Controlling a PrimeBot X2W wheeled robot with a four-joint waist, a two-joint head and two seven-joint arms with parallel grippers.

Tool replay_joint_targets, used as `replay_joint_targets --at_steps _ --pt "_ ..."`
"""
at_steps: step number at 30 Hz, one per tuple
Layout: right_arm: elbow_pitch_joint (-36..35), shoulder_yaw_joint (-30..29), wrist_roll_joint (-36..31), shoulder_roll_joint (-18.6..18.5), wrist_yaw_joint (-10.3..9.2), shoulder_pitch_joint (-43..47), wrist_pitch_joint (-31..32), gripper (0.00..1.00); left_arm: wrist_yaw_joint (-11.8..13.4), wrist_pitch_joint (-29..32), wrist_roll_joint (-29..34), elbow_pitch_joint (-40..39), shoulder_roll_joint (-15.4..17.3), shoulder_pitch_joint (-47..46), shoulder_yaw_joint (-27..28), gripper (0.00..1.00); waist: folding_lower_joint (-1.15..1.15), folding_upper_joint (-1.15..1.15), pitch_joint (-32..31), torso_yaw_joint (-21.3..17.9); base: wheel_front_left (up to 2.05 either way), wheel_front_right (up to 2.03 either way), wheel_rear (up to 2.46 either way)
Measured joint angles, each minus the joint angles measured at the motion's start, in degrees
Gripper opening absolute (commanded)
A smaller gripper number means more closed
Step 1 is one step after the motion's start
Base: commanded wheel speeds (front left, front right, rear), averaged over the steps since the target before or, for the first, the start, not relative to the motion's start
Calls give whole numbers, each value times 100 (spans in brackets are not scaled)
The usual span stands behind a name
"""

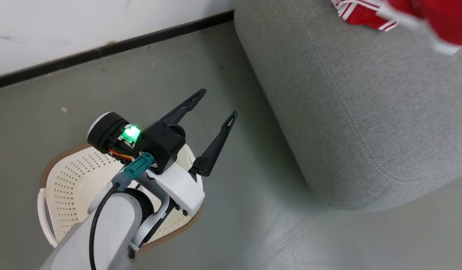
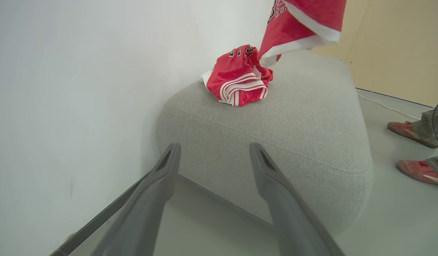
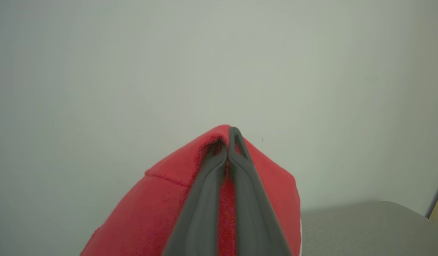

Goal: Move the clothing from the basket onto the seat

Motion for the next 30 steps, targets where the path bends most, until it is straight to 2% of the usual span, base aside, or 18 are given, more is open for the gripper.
replay_joint_targets --at_steps 4,9,15,21,24,30 --pt "438 -446 474 36 -1 -577 107 0 3 101 2 -100 23 -5 7 100 0 0 210 95 0 0 0" --pt "949 -820 421 -202 -1 -1147 259 0 49 182 52 -237 94 -77 18 100 0 0 485 204 0 0 0" --pt "1224 -1233 -16 -578 -1 -1915 179 0 49 299 113 -365 151 -156 15 100 0 0 831 324 0 0 0" --pt "1591 -1908 -736 -894 -1 -2551 -21 0 48 352 149 -491 152 -318 13 100 0 0 1186 436 0 0 0" --pt "1885 -1945 -959 -831 -1 -2557 -20 0 48 366 151 -523 155 -329 15 100 0 0 1361 492 0 0 0" --pt "2393 -1873 -1067 -337 -1 -2555 -2 0 41 403 199 -568 167 -481 14 100 0 0 1693 614 0 0 0"
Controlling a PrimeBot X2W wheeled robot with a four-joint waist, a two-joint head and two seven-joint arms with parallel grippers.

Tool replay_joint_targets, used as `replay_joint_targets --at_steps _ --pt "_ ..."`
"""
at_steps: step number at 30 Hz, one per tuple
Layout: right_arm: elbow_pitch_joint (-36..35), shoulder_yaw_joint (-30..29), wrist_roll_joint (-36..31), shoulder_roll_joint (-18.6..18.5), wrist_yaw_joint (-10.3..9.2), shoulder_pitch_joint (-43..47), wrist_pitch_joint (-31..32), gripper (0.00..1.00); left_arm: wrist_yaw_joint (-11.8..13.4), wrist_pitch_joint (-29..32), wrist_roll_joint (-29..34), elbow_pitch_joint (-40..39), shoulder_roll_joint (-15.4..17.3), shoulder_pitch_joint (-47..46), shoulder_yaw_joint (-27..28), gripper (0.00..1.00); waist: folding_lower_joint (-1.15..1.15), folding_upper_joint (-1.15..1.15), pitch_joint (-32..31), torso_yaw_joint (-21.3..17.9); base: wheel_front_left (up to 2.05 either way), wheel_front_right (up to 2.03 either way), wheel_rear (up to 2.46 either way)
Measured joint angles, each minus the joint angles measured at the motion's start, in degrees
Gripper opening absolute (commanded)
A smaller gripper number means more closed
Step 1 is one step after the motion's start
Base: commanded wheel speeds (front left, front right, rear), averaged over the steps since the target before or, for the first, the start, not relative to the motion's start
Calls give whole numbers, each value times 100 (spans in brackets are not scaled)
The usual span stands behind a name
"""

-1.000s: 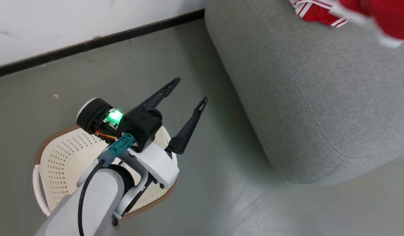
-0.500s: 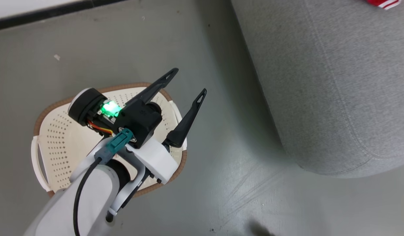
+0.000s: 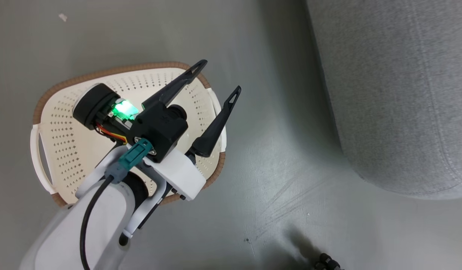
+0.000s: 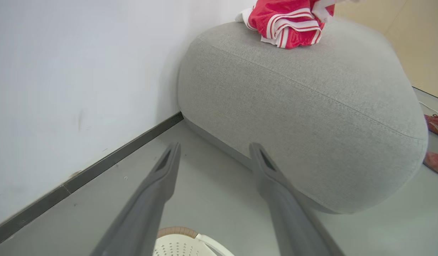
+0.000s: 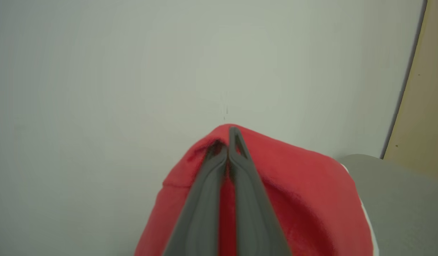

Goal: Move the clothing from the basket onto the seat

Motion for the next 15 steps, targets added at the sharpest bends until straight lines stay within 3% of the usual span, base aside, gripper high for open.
replay_joint_targets --at_steps 8,15 --pt "366 3 -54 296 0 -203 41 0 -49 -1 33 -32 -7 -251 -1 100 0 0 335 138 0 0 0" --pt "1084 -94 -54 603 0 -230 691 0 -102 -34 102 -26 -33 -469 -4 100 0 0 594 242 0 0 0"
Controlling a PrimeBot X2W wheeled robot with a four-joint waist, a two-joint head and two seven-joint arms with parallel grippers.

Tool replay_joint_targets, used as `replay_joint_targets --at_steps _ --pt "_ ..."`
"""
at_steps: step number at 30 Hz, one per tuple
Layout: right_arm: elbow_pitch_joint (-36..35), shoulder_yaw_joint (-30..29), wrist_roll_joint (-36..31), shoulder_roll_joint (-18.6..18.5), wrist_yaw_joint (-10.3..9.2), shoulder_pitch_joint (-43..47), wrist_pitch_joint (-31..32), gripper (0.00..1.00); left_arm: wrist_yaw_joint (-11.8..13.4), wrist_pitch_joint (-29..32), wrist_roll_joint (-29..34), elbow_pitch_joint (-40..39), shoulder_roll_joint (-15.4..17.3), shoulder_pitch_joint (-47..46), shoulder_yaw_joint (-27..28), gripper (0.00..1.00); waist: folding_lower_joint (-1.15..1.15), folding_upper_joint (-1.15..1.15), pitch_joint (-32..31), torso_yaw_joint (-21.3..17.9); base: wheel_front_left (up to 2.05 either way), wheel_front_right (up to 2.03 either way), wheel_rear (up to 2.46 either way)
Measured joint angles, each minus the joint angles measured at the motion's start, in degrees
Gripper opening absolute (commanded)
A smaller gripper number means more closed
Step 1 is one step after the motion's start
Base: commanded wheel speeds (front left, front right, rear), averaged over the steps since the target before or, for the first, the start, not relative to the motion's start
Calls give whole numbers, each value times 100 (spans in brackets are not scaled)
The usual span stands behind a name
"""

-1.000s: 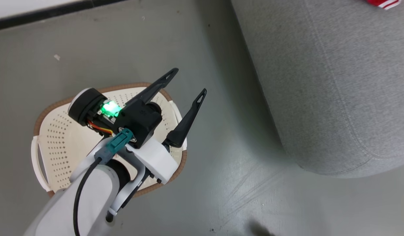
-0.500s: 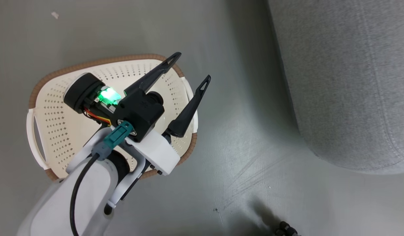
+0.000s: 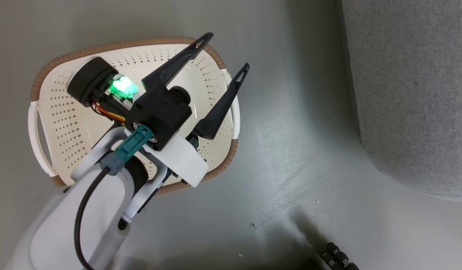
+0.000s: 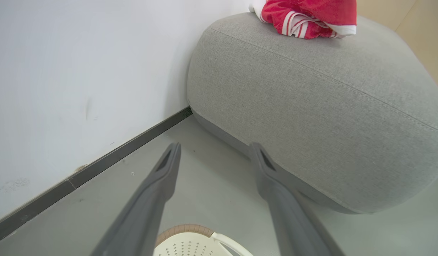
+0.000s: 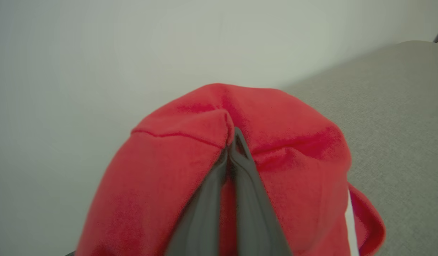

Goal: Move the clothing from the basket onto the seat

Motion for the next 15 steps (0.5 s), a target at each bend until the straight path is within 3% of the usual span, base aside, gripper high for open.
replay_joint_targets --at_steps 6,7,11,12,15 --pt "192 338 -386 -4 1 21 353 4 -42 -148 1 142 2 -103 37 100 0 0 107 35 0 0 0" --pt "208 353 -442 -18 1 20 408 20 -42 -172 1 160 10 -104 59 100 0 0 103 29 0 0 0" --pt "225 398 -613 -168 1 18 534 49 -55 -289 1 236 3 -169 84 100 0 0 66 -9 0 0 0" --pt "223 445 -637 -187 1 18 571 100 -68 -336 1 252 3 -170 91 100 0 0 53 -16 0 0 0" --pt "237 500 -677 -175 1 18 638 100 -89 -408 1 318 -1 -171 104 100 0 0 7 -37 0 0 0"
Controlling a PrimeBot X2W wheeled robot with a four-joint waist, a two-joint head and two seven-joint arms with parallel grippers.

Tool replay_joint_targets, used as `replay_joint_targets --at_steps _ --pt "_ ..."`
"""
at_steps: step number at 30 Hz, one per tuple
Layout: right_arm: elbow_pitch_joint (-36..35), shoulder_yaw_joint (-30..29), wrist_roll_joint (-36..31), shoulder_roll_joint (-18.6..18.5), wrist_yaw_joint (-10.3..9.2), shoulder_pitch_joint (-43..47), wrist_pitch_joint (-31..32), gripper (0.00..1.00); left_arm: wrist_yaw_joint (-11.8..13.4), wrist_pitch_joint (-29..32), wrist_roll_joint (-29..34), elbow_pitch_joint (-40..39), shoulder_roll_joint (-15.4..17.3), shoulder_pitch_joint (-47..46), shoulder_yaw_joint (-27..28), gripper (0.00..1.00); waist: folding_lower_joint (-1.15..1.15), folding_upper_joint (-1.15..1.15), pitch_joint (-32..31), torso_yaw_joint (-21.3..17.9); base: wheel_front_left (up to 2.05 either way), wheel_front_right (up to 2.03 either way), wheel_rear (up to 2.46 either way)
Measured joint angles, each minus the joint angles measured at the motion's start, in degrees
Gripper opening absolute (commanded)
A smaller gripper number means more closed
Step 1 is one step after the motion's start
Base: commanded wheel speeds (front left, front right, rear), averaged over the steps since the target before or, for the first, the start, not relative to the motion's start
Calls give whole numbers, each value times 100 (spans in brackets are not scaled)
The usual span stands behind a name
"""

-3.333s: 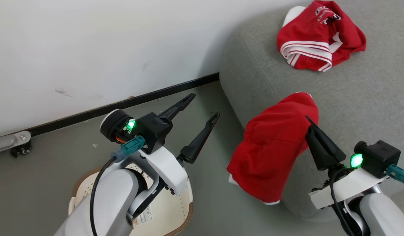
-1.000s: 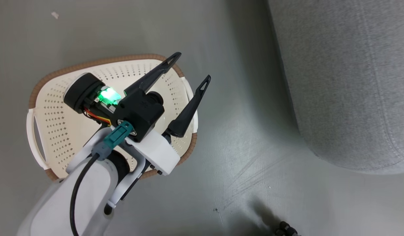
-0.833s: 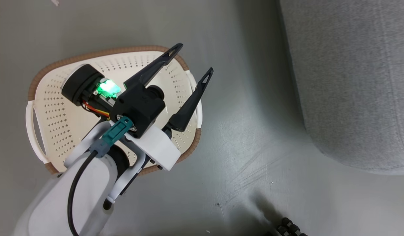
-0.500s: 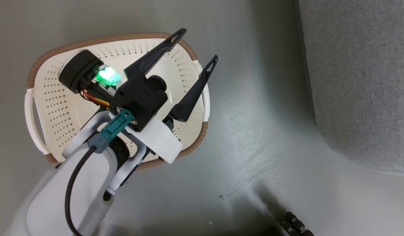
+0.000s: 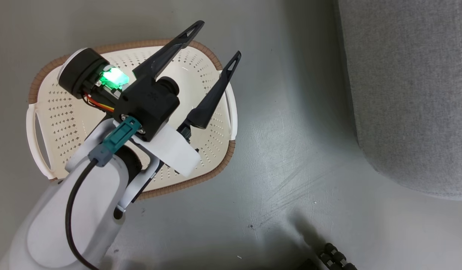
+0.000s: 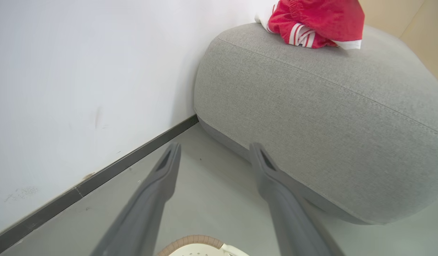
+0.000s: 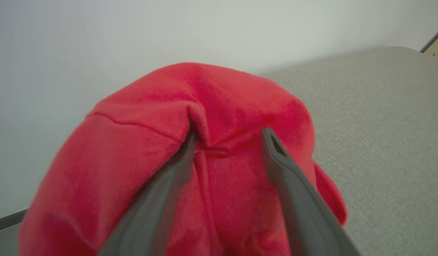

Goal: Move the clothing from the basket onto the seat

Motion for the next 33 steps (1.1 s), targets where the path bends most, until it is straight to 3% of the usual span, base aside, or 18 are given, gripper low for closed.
replay_joint_targets --at_steps 8,14,23,33 --pt "-122 350 -186 71 0 41 83 100 -1 -237 0 188 -7 0 96 100 0 0 -179 -59 0 0 0" --pt "-455 939 -244 435 0 280 -27 100 10 -441 -8 315 -18 4 235 100 0 0 -374 -79 0 0 0" --pt "-690 1578 -7 987 0 857 -90 100 192 -792 -51 475 -12 242 495 100 0 0 -758 -57 0 0 0" --pt "-1111 2176 118 1200 0 1358 -436 100 474 -1246 -243 621 -127 815 799 100 0 0 -1272 78 0 0 0"
